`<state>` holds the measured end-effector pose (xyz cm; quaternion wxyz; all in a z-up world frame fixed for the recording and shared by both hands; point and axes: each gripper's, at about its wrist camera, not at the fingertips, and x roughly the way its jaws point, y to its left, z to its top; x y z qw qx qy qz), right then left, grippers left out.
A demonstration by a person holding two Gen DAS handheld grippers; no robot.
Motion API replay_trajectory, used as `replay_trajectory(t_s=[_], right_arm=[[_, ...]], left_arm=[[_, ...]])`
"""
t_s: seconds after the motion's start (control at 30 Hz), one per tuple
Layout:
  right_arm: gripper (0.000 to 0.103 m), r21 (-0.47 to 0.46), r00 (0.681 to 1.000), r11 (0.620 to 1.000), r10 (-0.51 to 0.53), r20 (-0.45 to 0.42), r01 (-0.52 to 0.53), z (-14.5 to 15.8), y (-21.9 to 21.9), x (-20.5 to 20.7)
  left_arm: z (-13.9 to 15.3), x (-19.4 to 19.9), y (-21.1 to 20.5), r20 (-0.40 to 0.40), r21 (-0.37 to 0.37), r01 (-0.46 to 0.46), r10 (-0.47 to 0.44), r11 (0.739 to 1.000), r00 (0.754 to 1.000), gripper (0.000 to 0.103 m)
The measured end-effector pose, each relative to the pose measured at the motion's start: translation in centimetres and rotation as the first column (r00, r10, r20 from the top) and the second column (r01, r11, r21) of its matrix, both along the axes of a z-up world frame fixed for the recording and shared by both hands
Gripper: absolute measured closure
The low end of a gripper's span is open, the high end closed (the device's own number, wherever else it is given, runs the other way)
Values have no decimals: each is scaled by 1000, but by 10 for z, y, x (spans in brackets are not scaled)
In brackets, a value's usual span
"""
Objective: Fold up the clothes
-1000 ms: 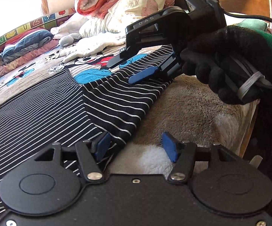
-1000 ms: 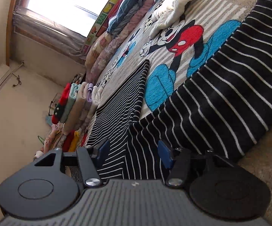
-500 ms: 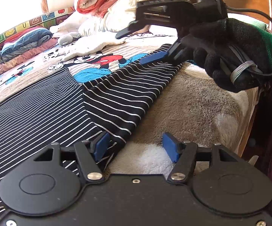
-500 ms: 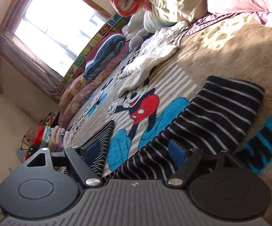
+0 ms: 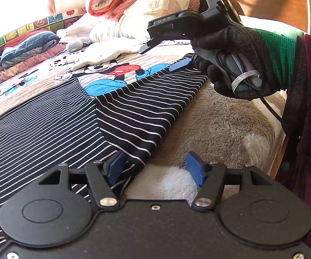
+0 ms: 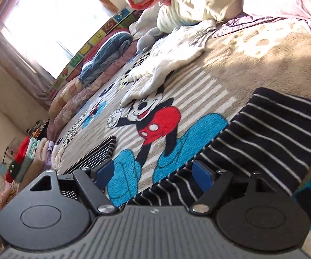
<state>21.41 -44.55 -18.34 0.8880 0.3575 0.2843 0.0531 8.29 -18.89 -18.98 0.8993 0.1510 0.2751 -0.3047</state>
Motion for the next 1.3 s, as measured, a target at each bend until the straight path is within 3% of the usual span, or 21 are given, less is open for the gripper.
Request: replay_trajectory(t_s=[0.07, 0.13, 0.2, 0.27, 0.4, 0.53, 0.63, 0.7, 0.83, 0.9, 1.07, 1.2, 1.3], right_arm=[[22, 24, 999, 999, 21, 30, -22, 0, 0, -4], [20, 62, 991, 991, 119, 55, -122, 0, 14, 0], [20, 16, 989, 989, 147, 29, -148, 2, 26, 2], [22, -73, 996, 993, 94, 3, -93, 4, 23, 0], [22, -100, 986, 982, -157, 49, 161, 5, -27, -25], [21, 22, 940, 943, -332, 80, 331, -7, -75, -61], [20, 147, 930, 925, -362, 67, 349, -21, -90, -83], [20, 173, 935, 927, -348, 68, 333, -23, -87, -92], [20, 184, 948, 940, -307, 83, 288, -22, -73, -107], [20, 190, 954, 945, -286, 90, 265, -22, -67, -115], [19, 203, 966, 957, -233, 110, 208, -21, -50, -134], [22, 88, 975, 996, -43, 216, 25, 5, 7, -145], [26, 24, 962, 992, 111, 248, -121, 18, 65, -151]], left_arm=[[2, -1, 0, 7, -10, 2, -2, 1000, 1000, 40], [2, -6, -2, 29, 1, 17, -17, 1000, 999, 40], [2, -11, -4, 50, 12, 33, -33, 999, 998, 40], [1, -16, -7, 72, 24, 48, -49, 999, 996, 39], [1, -27, -11, 113, 48, 77, -82, 996, 990, 39], [1, -42, -18, 129, 55, 138, -144, 989, 981, 38], [-21, -41, -26, -31, 115, 194, -192, 974, 981, 31], [-27, -54, -29, 48, 196, 210, -223, 958, 974, 31], [-17, -64, -27, 22, 192, 203, -212, 960, 977, 31], [-8, -67, -20, 0, 150, 165, -167, 975, 986, 31], [11, -75, 18, 68, 99, -41, 35, 994, 997, 31], [24, -77, 54, 114, 50, -209, 202, 977, 973, 31], [33, -71, 86, 132, 4, -322, 319, 947, 939, 37]])
